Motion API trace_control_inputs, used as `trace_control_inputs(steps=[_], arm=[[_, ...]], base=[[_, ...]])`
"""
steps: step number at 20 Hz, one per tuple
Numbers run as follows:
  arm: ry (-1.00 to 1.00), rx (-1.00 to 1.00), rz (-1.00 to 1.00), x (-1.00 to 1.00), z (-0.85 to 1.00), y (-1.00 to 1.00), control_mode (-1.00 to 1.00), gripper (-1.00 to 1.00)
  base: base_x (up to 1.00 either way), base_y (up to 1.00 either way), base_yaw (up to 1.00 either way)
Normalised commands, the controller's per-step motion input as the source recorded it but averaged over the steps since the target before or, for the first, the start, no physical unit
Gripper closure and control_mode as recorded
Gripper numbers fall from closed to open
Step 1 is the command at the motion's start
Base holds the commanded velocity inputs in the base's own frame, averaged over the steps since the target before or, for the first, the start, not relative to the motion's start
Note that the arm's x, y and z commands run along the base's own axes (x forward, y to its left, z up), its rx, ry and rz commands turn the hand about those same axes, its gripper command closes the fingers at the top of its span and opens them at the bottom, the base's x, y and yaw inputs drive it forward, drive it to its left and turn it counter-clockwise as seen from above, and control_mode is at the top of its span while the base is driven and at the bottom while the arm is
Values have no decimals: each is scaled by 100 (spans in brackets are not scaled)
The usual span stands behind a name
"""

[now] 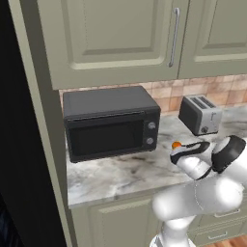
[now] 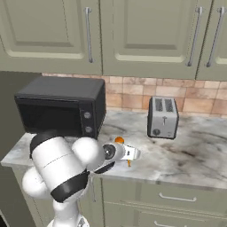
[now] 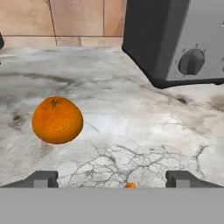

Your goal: Open the fridge, remove the tangerine, avocado, and shrimp, and place them on any counter.

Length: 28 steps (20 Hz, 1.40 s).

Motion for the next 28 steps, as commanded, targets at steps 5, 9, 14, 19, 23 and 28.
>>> trace_control_inputs(steps=[5,9,14,19,23,28], arm=[[-11,0,0,-80,100,-11,-100,-100],[-4,0,0,-31,100,0,-100,-100],[3,4,0,-29,100,0,-100,-100],[25,13,0,-61,99,13,-100,-100],[19,6,0,-92,33,43,-100,-100],[14,0,0,-75,-12,53,-100,-100]], base=[[0,0,0],[0,0,0],[0,0,0],[0,0,0],[0,0,0],[0,0,0]])
